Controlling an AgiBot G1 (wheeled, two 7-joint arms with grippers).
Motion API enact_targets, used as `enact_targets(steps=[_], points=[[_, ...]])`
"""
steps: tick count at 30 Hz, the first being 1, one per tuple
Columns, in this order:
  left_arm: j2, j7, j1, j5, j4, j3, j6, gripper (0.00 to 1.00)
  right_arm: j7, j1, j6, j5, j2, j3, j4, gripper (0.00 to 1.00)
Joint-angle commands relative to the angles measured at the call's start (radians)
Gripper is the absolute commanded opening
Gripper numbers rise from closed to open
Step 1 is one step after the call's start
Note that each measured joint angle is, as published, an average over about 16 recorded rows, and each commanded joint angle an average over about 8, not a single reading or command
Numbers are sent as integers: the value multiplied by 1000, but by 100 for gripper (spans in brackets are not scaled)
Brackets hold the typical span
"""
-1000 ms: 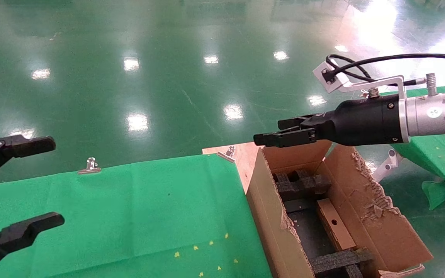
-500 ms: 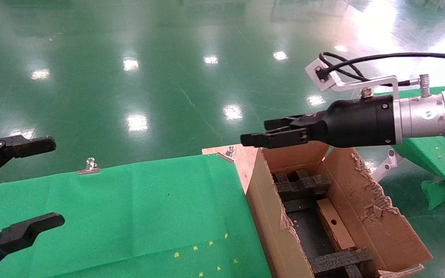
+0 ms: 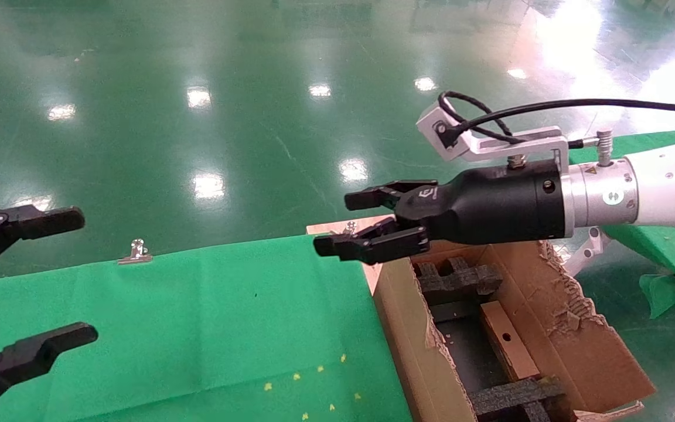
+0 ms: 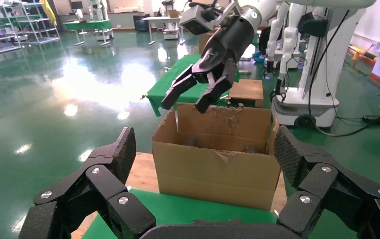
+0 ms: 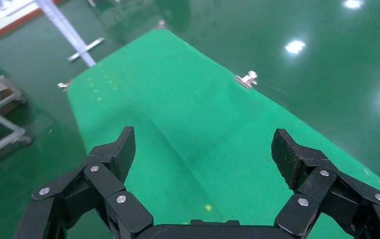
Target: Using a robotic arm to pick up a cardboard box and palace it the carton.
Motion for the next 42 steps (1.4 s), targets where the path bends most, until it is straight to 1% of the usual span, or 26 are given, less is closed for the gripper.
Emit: enact_targets(steps=[1,35,39,42], points=[[0,0,0,0,0,0,0,100,-17,-34,-15,-3,-6,49,9,100],[0,0,0,0,0,0,0,100,-302,-610,-276,-47,-99,885,160,100],[0,0,0,0,0,0,0,100,-329,-665,-300,-51,-108,966,174,100],[0,0,0,0,0,0,0,100,-340,-692,-312,-53,-113,1008,181,100]])
